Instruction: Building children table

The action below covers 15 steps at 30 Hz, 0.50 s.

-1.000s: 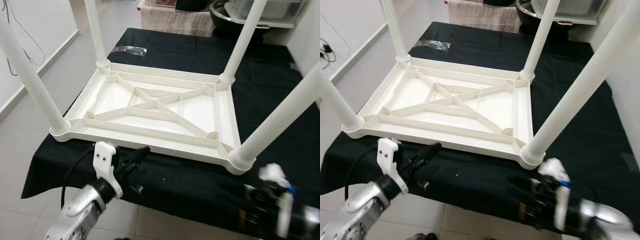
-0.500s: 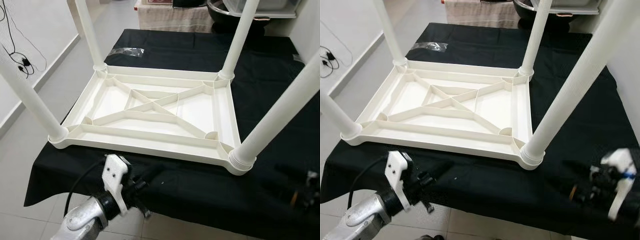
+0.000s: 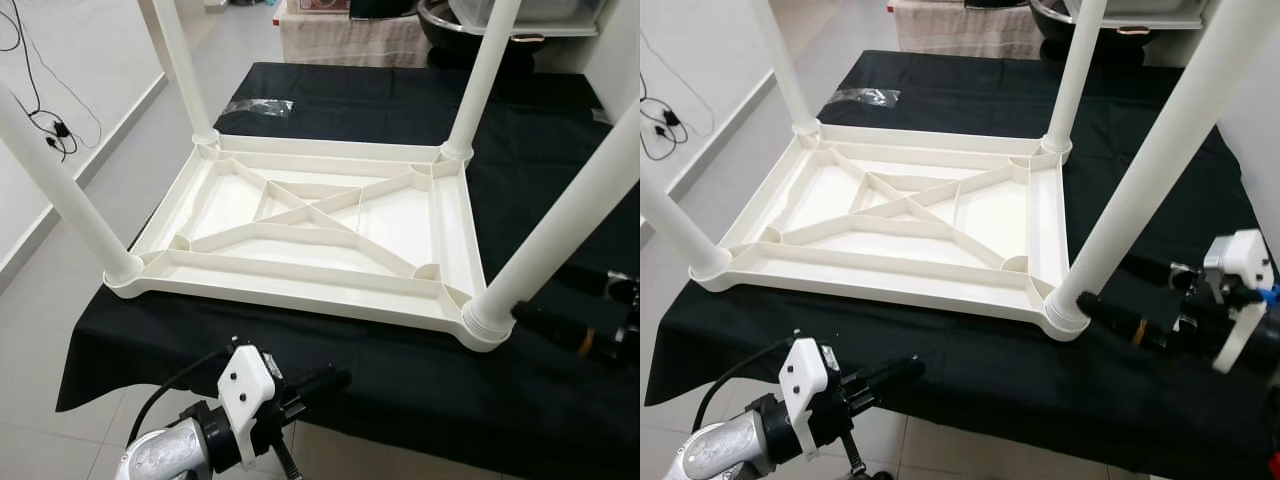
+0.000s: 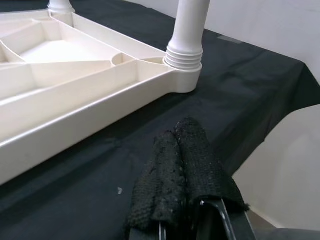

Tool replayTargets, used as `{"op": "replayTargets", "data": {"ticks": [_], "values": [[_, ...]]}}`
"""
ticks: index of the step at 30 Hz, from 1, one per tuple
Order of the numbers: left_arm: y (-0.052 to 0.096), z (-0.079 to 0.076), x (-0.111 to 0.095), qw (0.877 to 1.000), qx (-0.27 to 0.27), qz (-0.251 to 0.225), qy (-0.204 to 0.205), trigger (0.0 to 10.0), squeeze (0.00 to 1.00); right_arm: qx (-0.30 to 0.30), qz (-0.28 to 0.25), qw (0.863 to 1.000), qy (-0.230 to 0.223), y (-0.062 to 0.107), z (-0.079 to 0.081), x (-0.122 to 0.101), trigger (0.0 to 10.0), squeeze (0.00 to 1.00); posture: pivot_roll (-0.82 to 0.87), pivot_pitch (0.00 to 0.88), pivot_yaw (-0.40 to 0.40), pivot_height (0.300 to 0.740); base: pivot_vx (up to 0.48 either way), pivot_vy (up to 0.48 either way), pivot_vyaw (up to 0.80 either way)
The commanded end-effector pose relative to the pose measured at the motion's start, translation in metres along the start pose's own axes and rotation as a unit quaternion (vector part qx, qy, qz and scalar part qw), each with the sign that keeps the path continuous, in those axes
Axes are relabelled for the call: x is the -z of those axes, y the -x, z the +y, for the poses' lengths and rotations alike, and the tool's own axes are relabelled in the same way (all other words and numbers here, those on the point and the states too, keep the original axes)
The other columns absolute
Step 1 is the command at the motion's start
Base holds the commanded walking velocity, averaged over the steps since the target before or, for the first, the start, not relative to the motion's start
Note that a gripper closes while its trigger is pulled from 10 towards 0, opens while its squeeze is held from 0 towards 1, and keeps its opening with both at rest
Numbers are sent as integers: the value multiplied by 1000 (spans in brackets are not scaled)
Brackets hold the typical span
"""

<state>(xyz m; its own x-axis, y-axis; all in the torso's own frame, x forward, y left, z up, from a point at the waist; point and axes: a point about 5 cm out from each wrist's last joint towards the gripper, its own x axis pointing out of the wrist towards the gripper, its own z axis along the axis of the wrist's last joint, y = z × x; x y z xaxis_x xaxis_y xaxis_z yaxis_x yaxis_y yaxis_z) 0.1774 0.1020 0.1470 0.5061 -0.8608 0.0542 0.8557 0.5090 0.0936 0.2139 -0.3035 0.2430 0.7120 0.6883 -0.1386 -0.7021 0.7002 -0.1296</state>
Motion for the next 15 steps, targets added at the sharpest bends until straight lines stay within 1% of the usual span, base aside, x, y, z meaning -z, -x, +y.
{"op": "replayTargets", "data": {"ticks": [1, 5, 6, 8, 9, 11, 12, 13, 14, 15], "values": [[1, -4, 0, 1000, 8, 5, -10, 10000, 0, -11, 7, 1000, 7, -5, 0, 2, 10000, 0, -75, 191, 23, 740, 0, 0, 0], [1, -6, -2, 1000, 4, -2, -12, 10000, 0, -31, -10, 999, 17, -23, -6, 0, 10000, 0, -54, 198, 23, 740, 0, 0, 0], [1, -6, -2, 1000, 4, -2, -12, 10000, 0, -31, -10, 999, 17, -23, -6, 0, 10000, 0, -54, 198, 23, 740, 0, 0, 0], [2, -7, -2, 1000, 5, -2, -13, 10000, 0, -43, -16, 999, 17, -31, -9, 0, 10000, 0, -46, 201, 23, 740, 0, 0, 0], [2, -7, -2, 1000, 5, -2, -13, 10000, 0, -43, -16, 999, 17, -31, -9, 0, 10000, 0, -46, 201, 23, 740, 0, 0, 0], [2, -8, -3, 1000, 7, -3, -17, 10000, 0, -48, -19, 999, 14, -33, -16, -1, 10000, 0, -30, 209, 22, 740, 0, 0, 0], [3, -9, -3, 1000, 9, -3, -17, 10000, 0, -55, -22, 998, 12, -33, -19, -2, 1608, 0, -25, 214, 28, 740, 0, 0, 0], [4, -9, -4, 1000, 10, -4, -18, 10000, 0, -62, -25, 998, 11, -32, -21, -3, 1608, 0, -24, 215, 29, 740, 0, 0, 0], [5, -10, -4, 1000, 11, -3, -18, 10000, 0, -71, -26, 997, 10, -31, -23, -4, 0, 0, -18, 221, 33, 740, 0, 0, 0], [5, -10, -4, 1000, 11, -3, -18, 10000, 0, -71, -26, 997, 10, -31, -23, -4, 0, 0, -18, 221, 33, 740, 0, 0, 0]]}}
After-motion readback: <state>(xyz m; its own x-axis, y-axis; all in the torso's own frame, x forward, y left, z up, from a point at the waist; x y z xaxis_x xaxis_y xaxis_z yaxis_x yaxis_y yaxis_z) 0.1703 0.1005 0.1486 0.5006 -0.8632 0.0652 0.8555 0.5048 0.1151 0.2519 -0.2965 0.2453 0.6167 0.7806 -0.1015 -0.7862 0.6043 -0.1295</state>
